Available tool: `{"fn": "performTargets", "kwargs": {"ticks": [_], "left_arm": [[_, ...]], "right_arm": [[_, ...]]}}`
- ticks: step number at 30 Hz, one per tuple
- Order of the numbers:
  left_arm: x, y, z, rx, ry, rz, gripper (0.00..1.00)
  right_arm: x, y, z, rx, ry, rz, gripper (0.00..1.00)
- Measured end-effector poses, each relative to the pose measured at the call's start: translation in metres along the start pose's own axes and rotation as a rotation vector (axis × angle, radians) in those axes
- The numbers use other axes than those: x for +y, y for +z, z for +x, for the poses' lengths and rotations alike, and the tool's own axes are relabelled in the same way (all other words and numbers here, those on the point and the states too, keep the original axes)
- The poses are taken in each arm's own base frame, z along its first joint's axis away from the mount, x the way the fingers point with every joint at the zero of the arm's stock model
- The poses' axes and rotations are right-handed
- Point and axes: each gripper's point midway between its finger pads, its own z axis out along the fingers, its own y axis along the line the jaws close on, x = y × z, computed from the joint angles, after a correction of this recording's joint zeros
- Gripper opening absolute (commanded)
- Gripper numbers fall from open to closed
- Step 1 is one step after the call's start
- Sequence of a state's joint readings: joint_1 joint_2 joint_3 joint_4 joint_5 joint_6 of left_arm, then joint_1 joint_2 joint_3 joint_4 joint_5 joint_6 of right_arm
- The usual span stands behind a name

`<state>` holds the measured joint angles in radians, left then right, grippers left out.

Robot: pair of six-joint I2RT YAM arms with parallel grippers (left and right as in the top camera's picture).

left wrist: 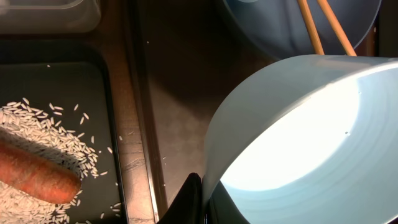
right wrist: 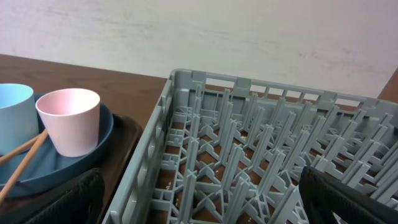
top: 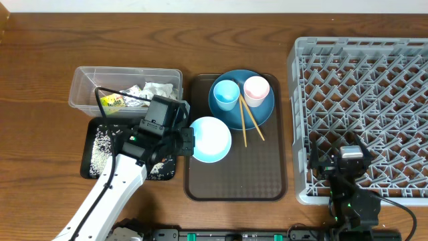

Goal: Sort waste into correct bins and load items into the dishwasher rack
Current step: 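Move the right gripper left to the bowl held by the left gripper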

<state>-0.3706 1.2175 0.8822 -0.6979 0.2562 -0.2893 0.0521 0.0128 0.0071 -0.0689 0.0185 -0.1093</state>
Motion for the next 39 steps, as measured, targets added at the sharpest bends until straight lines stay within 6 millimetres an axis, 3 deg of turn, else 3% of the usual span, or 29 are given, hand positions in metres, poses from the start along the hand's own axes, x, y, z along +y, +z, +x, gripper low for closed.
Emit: {"fn": "performTargets", "kwargs": {"ticks": [5, 11, 18, 21, 25, 28, 31, 35, 39], "left_arm": [[0.000, 0.000, 0.000, -0.001, 0.002, 0.000, 0.06], [0.000, 0.000, -0.001, -0.004, 0.003, 0.001, 0.06], [0.000, 0.000, 0.000, -0.002, 0.003, 0.001, 0.06], [0.000, 0.000, 0.000, -0.001, 0.003, 0.002, 0.06], [-0.002, 0.000, -0.001, -0.002, 0.003, 0.012, 0.06], [-0.003, 0.001, -0.001, -0.002, 0.003, 0.018, 0.06], [-0.004, 0.001, 0.000, -0.001, 0.003, 0.024, 0.07], [-0.006, 0.001, 0.000, 0.002, -0.010, 0.035, 0.06], [-0.012, 0.001, -0.001, 0.002, -0.035, 0.069, 0.06]], "right_arm": [[0.008, 0.000, -0.001, -0.004, 0.083, -0.044, 0.99], [0.020, -0.001, -0.008, -0.009, 0.416, -0.123, 0.99], [0.030, -0.018, 0.006, 0.217, 0.524, -0.145, 0.99], [0.029, -0.031, -0.013, 0.282, 0.515, -0.141, 0.99], [0.023, -0.047, -0.068, 0.339, 0.500, -0.137, 0.99], [0.020, -0.053, -0.091, 0.453, 0.500, -0.122, 0.99], [0.017, -0.050, -0.112, 0.535, 0.497, -0.106, 0.99], [0.017, -0.032, -0.155, 0.505, 0.546, -0.125, 0.99], [0.027, -0.025, -0.169, 0.499, 0.607, -0.186, 0.96]]}}
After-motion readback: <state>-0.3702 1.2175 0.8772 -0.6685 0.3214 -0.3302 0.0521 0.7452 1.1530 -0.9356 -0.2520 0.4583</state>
